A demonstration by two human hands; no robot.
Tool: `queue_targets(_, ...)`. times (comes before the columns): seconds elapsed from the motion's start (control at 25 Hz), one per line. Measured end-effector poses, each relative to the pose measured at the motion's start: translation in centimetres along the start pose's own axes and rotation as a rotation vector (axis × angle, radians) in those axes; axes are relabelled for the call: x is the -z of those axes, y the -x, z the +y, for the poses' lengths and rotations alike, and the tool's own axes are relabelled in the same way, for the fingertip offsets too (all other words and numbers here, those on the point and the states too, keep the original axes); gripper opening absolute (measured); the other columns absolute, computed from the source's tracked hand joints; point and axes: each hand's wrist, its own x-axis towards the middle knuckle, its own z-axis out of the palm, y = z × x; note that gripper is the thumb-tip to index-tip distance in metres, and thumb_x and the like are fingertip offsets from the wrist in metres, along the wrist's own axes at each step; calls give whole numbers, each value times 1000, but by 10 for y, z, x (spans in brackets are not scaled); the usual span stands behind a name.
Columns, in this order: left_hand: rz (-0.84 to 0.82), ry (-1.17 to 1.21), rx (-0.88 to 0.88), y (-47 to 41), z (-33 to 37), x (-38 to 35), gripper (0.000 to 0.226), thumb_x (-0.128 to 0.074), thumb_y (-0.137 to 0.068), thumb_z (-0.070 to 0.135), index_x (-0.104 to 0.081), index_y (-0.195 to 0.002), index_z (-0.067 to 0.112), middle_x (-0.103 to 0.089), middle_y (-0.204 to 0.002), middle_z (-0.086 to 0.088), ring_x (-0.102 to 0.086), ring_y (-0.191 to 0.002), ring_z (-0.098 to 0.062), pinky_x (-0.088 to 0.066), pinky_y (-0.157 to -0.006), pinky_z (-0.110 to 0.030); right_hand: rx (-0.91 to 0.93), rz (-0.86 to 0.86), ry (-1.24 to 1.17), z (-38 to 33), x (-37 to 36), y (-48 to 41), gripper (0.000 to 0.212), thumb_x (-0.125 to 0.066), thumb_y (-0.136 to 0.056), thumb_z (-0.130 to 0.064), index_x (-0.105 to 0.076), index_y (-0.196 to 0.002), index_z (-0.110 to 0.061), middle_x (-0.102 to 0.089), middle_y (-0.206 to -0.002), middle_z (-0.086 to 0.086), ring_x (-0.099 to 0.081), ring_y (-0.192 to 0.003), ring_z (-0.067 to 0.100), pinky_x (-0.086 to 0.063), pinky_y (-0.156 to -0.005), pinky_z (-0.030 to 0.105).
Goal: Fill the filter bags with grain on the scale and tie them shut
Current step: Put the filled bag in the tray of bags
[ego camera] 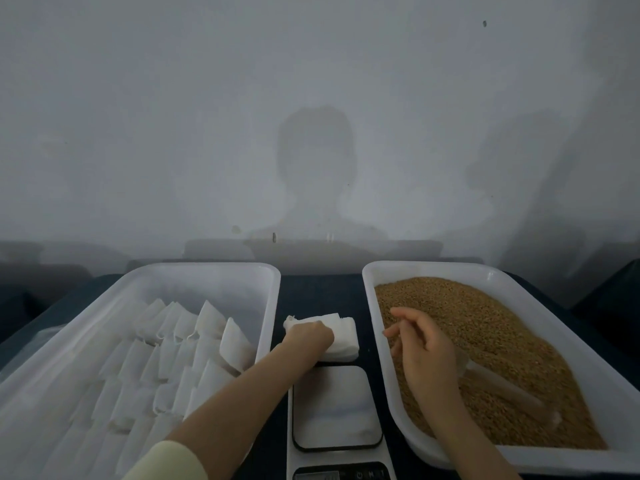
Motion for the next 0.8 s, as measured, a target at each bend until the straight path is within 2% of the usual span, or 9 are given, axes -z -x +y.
queue_targets(0.08, 90, 68, -16, -1, 0, 1, 39, -48, -98, 13, -47, -136, 4, -43, -145, -16, -35, -136, -35, -22, -116, -47, 2, -1, 2, 1, 0, -1, 26, -47, -95, -10, -60, -92, -32, -66, -78, -13, -58, -58, 8, -50, -53, 22)
queue_targets(0.2, 145, 81, -6, 7, 0, -4, 33, -53, -95, 12, -55, -127, 5, -50, -138, -15, -44, -130, -34, -20, -117, -50, 6, -9, 4, 2, 1, 0, 26, -47, -95, -10, -60, -92, -32, -66, -78, -12, -58, -57, 8, -48, -53, 22)
queue_targets(0.24, 214, 165, -4, 7, 0, -6, 27, -50, -96, 13, -58, -121, 4, -55, -131, -15, -51, -122, -33, -28, -114, -48, 2, -13, 5, 2, 1, 0, 26, -47, -95, -10, -60, -92, -32, -66, -78, -12, -58, -57, 7, -48, -52, 20)
queue_targets(0.32, 404, 401, -2, 15, -5, -7, 23, -41, -98, 13, -60, -106, 2, -64, -111, -15, -61, -102, -28, -47, -92, -34, -11, -20, 14, 3, 1, 0, 25, -46, -95, -11, -61, -93, -31, -66, -77, -10, -58, -58, 7, -46, -51, 17)
queue_targets(0.44, 723, 834, 36, 31, -20, -4, 20, -39, -102, 17, -55, -96, 6, -60, -83, -3, -59, -75, -20, -40, -56, -17, -34, -29, 47, 6, 1, -1, 21, -47, -96, -12, -62, -97, -27, -65, -76, -8, -58, -60, 5, -46, -53, 18)
queue_targets(0.52, 836, 1236, 69, 46, -29, -1, 15, -39, -103, 23, -49, -97, 13, -54, -79, 4, -54, -70, -14, -39, -55, -14, -34, -31, 89, 7, 0, -1, 19, -48, -95, -14, -62, -99, -27, -66, -79, -10, -59, -64, 3, -46, -58, 21)
queue_targets(0.6, 813, 1594, 87, 59, -32, -7, 14, -40, -103, 25, -48, -101, 13, -59, -91, -1, -59, -83, -17, -53, -72, -29, -23, -40, 120, 5, 0, -1, 18, -49, -95, -16, -62, -101, -27, -65, -84, -12, -60, -72, 2, -46, -63, 18)
queue_targets(0.68, 683, 1971, -58, 70, -31, -18, 17, -41, -102, 16, -54, -105, 5, -66, -106, -13, -66, -96, -29, -58, -80, -42, -12, -94, 124, 1, -2, 1, 18, -49, -96, -18, -61, -103, -29, -65, -87, -14, -61, -78, -2, -47, -64, 14)
queue_targets(0.8, 434, 2388, -367, 88, -25, -30, 21, -40, -100, 2, -59, -110, 2, -71, -108, -13, -70, -96, -25, -59, -70, -34, -57, -323, 26, -6, -10, 4, 18, -49, -95, -25, -60, -110, -28, -69, -92, -8, -66, -80, 2, -53, -71, 20)
